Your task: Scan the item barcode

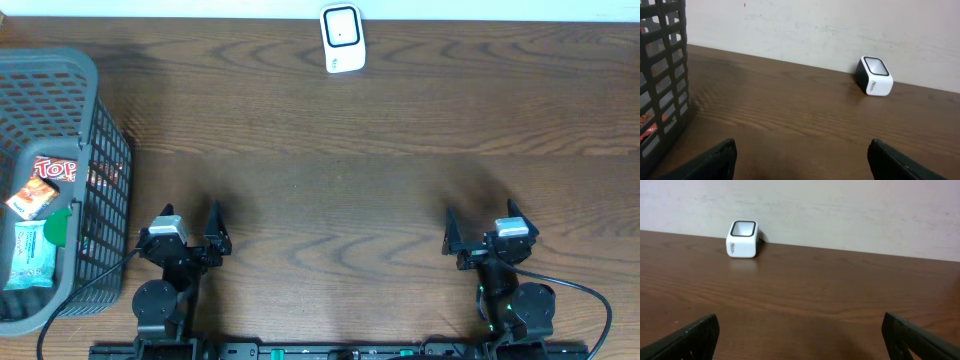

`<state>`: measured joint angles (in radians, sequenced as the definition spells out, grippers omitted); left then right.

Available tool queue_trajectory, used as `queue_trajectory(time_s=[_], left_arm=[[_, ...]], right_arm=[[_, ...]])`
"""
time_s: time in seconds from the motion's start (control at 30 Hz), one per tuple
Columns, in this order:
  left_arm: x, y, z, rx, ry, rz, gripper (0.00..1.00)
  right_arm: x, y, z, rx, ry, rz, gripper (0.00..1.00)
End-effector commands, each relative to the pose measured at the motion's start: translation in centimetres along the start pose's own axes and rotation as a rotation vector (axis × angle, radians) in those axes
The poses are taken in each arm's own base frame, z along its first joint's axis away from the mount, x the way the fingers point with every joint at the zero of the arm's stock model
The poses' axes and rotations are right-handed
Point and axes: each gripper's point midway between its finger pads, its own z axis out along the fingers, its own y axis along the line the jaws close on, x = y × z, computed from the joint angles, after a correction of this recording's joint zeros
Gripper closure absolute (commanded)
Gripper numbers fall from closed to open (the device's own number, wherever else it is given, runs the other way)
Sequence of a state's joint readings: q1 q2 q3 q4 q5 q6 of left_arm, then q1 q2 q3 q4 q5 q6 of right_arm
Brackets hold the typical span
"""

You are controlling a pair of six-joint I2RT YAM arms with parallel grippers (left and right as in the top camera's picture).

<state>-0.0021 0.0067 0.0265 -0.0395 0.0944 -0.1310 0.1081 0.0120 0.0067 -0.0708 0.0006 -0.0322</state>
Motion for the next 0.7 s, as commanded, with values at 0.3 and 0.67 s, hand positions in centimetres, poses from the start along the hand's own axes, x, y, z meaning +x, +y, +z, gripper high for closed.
queue_trajectory(time_s=[0.3,0.67], left_arm=[[1.7,0.3,0.2,-0.01,0.048,-0.002,0.16],[1.7,-0.3,0.1,0.025,0.057,-0.004,0.16]], right_arm=[[0.1,-0.1,0.0,0.005,0.001,0.016,0.01],[0.1,-0.1,0.0,0.005,0.001,0.016,0.01]])
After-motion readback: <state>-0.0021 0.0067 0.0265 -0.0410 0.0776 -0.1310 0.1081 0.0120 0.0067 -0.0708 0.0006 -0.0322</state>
